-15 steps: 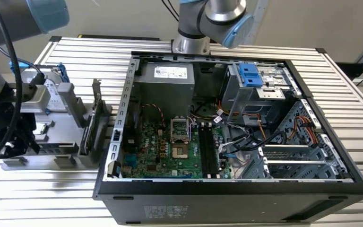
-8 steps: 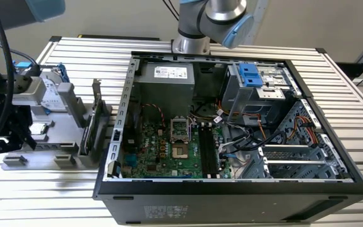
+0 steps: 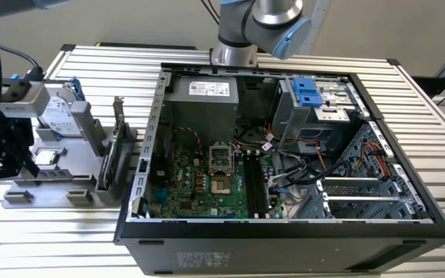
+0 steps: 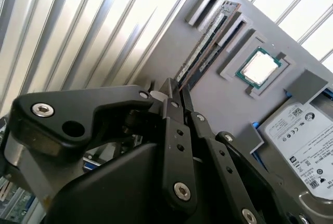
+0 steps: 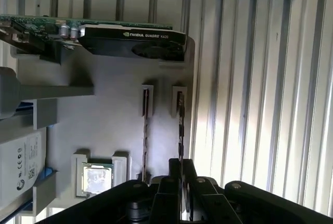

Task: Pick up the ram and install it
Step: 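Pick up the ram and move it above insertion slot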

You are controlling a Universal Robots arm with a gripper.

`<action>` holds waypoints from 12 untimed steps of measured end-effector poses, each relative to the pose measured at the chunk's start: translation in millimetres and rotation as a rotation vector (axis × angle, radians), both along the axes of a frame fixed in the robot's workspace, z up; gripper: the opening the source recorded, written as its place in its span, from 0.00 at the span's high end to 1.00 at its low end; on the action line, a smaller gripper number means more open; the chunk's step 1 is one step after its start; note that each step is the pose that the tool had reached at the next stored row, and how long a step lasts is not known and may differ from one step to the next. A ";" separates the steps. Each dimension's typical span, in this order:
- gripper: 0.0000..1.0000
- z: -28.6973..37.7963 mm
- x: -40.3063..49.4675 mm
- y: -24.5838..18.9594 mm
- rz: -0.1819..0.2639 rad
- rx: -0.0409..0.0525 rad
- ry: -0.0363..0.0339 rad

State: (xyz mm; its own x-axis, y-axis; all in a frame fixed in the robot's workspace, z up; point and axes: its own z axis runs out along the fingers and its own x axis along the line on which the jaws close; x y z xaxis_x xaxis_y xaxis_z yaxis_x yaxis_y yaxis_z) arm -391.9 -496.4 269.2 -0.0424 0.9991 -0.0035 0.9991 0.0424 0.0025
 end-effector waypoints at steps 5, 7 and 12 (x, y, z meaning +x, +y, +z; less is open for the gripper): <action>1.00 12.2 0.0 0.0 -0.006 0.0000 0.0000; 1.00 20.5 0.0 0.0 -0.007 0.0000 -0.0001; 1.00 30.6 0.0 0.0 -0.014 0.0000 0.0000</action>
